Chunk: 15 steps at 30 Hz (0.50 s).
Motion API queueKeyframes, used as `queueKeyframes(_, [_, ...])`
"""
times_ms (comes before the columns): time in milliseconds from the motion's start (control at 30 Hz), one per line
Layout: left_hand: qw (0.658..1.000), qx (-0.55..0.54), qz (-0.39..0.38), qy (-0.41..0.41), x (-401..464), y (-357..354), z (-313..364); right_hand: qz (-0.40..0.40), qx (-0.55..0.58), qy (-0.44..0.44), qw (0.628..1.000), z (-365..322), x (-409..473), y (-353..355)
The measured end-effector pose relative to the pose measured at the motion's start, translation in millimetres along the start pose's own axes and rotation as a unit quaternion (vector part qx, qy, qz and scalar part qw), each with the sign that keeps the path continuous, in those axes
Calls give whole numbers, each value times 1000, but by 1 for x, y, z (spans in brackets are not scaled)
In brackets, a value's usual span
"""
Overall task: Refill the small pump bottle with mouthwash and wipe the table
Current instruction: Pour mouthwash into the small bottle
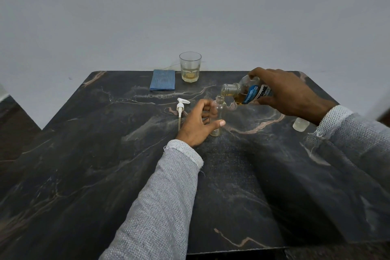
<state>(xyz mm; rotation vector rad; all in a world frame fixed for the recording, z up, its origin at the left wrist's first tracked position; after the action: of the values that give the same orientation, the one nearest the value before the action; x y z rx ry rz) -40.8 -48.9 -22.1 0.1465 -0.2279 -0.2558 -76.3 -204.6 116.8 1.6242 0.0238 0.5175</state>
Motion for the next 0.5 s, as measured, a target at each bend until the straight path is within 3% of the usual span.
queueKeyframes(500, [1000, 0, 1, -9, 0, 1, 2, -1, -5, -3, 1000, 1, 4, 5])
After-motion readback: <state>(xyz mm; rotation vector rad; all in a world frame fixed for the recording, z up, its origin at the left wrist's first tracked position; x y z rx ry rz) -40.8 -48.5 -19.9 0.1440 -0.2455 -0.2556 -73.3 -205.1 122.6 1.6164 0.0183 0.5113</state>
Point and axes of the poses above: each hand's wrist, its own x-axis towards the middle knuckle, its own y-axis out of the back of the hand, z = x × y, the point moved 10 cm from there along x, towards the middle knuckle, and after that the axes turned 1 degree about -x, right-handed, at the moved point
